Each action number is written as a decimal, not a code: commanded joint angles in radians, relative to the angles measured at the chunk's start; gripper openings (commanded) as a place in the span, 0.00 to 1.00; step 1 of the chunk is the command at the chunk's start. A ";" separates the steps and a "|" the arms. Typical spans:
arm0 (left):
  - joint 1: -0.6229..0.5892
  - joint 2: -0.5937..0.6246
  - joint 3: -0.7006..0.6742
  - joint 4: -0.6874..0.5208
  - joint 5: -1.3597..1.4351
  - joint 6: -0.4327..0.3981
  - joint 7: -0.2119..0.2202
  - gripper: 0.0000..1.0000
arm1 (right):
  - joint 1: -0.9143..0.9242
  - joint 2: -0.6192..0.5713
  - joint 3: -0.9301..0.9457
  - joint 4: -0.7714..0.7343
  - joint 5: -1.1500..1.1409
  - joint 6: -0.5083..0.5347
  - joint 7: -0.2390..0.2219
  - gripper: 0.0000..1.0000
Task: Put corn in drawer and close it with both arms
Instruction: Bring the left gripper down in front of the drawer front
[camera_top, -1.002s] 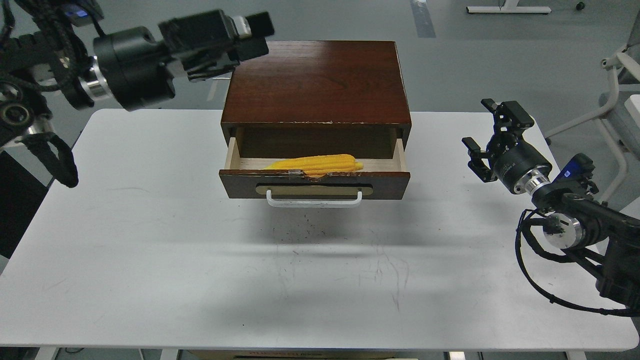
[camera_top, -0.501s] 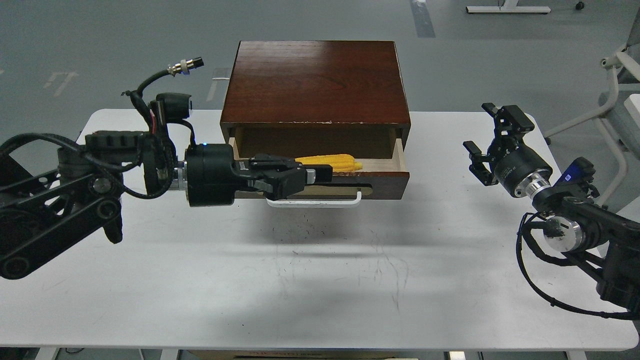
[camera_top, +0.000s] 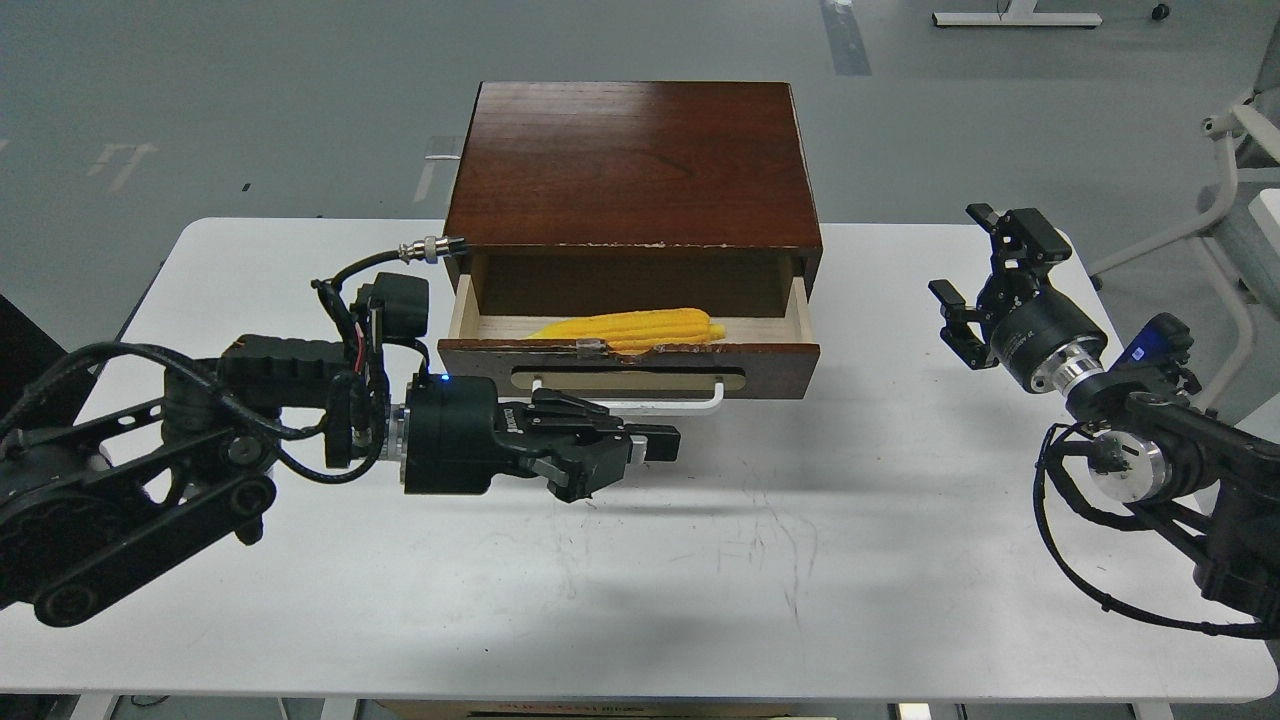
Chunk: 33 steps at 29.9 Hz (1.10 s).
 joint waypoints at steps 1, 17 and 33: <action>0.012 0.001 0.000 -0.003 0.000 0.000 0.000 0.00 | 0.000 -0.013 0.001 0.003 0.000 0.002 0.000 0.97; 0.052 0.010 0.000 0.040 0.023 0.000 0.000 0.00 | -0.002 -0.003 0.016 0.002 0.000 0.002 0.000 0.97; 0.067 -0.008 0.000 0.189 0.018 0.000 0.000 0.00 | 0.002 -0.001 0.016 0.000 0.000 0.003 0.000 0.98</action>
